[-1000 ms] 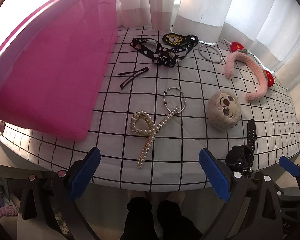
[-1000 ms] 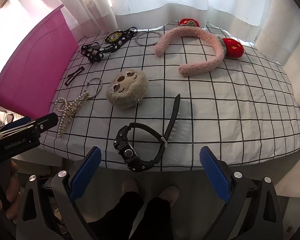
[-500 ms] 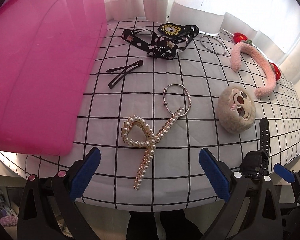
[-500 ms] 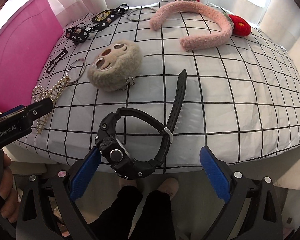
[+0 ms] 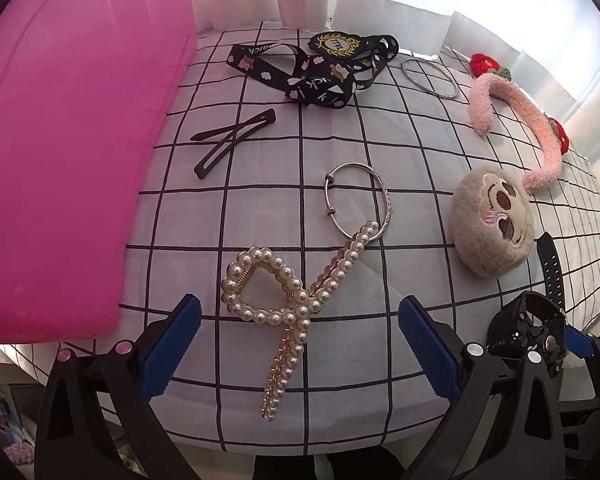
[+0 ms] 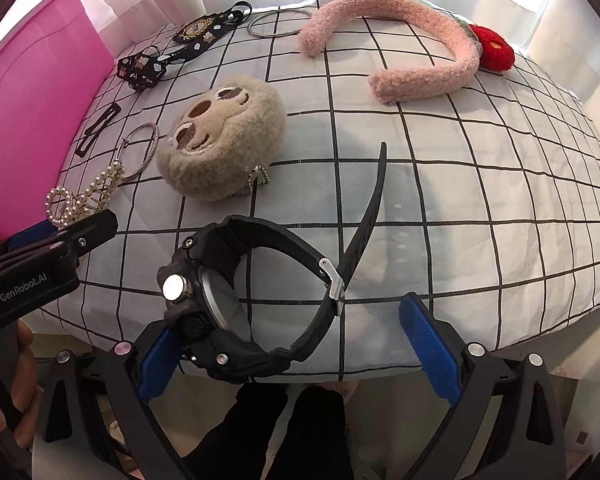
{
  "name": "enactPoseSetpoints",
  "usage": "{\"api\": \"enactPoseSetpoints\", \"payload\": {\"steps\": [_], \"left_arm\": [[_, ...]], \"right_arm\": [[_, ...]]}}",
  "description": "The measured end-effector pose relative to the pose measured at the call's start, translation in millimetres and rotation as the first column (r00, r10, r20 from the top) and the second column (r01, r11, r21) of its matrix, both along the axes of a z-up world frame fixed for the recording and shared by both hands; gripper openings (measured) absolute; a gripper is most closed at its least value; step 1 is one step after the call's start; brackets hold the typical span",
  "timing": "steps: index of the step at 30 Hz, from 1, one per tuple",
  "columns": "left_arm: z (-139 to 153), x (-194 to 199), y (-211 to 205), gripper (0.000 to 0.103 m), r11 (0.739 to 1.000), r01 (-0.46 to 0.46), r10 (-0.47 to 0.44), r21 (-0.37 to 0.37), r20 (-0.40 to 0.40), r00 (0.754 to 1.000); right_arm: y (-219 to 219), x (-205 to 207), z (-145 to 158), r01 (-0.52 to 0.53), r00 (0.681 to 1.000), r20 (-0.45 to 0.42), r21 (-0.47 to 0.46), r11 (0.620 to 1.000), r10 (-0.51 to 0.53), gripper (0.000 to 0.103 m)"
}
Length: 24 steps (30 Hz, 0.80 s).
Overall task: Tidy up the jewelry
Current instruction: 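Grasp the pearl hair clip with the left tool while the right tool grasps the black watch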
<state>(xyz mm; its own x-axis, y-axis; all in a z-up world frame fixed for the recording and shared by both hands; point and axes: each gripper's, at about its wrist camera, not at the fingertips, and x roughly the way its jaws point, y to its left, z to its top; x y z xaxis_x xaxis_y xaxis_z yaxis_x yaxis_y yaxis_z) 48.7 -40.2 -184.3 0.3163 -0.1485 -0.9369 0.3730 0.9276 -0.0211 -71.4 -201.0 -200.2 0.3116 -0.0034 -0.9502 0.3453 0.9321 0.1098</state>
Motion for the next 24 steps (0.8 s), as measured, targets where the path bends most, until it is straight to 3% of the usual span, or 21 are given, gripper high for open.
{"api": "enactPoseSetpoints", "payload": {"steps": [8,10,17,19,24], "left_arm": [[-12,1,-6,0.097,0.999,0.020,-0.021,0.025,0.016,1.000],[-13,1,-6,0.098,0.999,0.023,-0.024,0.024,0.026,0.999],[-13,5,-8,0.097,0.999,0.021,-0.022,0.025,0.020,1.000],[-12,5,-7,0.092,1.000,0.014,-0.015,0.023,0.023,1.000],[-5,7,-4,0.060,1.000,-0.008,0.008,0.006,0.040,0.999]], "right_arm": [[9,14,-3,-0.017,1.000,-0.002,-0.058,0.998,0.017,0.095],[19,24,-7,-0.054,0.998,-0.026,-0.113,0.992,0.051,0.095],[24,30,-6,-0.042,0.999,0.005,-0.105,0.994,0.043,0.095],[25,32,-6,-0.043,0.999,0.008,-0.095,0.995,0.044,0.094],[13,19,-3,-0.052,0.998,0.018,-0.073,0.996,0.054,0.093]]}}
